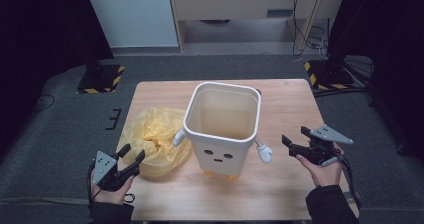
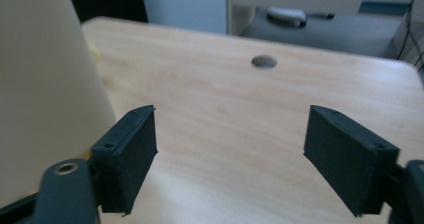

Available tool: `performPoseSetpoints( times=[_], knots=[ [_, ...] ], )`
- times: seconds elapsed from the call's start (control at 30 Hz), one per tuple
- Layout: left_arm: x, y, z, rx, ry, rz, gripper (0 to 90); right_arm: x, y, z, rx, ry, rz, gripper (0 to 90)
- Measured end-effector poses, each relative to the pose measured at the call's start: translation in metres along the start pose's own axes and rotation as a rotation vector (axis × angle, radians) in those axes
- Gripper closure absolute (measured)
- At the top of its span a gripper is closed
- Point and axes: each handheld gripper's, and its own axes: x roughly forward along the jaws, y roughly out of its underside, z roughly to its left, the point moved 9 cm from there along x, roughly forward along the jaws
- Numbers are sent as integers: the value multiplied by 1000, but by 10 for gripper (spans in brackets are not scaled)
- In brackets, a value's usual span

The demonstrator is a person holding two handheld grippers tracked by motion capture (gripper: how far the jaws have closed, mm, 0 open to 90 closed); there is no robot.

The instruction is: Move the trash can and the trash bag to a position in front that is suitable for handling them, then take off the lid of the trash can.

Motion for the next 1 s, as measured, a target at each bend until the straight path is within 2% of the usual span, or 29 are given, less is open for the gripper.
performPoseSetpoints(
  times=[0.1, 0.2, 0.4, 0.67, 1.0],
  knots=[
    [0, 0, 2, -13, -11, -11, 360, -6, -17, -4, 26, 11, -64, 140],
    [3, 1, 1, -29, -5, -7, 336, -11, -31, -4, 52, -5, -109, 118],
    [9, 5, -5, -38, 24, 11, 324, -12, -55, -1, 81, -35, -154, 100],
    [12, 8, -7, -45, 39, 34, 326, -19, -98, 7, 57, -48, -217, 97],
    [16, 13, -10, -59, 61, 55, 312, -16, -136, 23, 27, -80, -220, 122]
  ],
)
